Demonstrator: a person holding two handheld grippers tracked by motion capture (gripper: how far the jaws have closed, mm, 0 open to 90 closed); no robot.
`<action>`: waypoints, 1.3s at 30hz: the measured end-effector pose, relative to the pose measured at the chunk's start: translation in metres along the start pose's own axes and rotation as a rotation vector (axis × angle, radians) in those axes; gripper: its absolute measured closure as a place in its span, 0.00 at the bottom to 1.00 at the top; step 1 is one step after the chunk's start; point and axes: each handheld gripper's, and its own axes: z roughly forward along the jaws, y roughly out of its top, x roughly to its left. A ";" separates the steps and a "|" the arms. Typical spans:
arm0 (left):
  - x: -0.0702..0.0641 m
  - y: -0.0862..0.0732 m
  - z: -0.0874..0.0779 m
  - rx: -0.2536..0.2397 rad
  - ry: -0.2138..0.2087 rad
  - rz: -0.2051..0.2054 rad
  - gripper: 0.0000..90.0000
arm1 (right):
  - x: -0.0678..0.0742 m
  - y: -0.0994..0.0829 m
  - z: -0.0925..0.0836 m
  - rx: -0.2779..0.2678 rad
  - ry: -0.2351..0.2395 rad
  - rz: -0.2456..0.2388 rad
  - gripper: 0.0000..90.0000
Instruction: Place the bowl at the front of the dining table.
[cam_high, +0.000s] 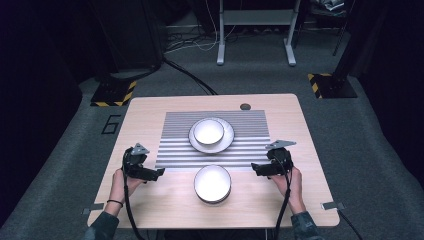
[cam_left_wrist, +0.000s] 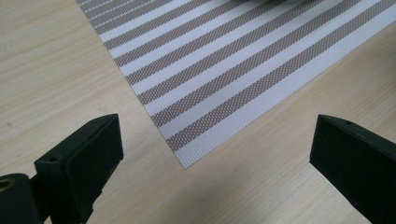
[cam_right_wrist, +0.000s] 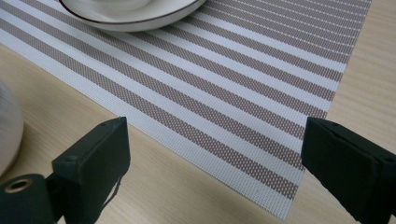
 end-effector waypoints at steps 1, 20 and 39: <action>0.000 -0.002 0.001 -0.004 -0.001 -0.007 0.03 | -0.001 -0.003 0.001 0.002 -0.002 0.001 0.09; 0.006 -0.052 0.003 0.003 0.037 -0.082 0.02 | -0.020 -0.060 0.000 0.015 -0.110 0.051 0.09; 0.007 -0.078 0.006 -0.070 0.113 -0.102 0.02 | -0.024 -0.084 -0.006 -0.031 -0.140 0.049 0.07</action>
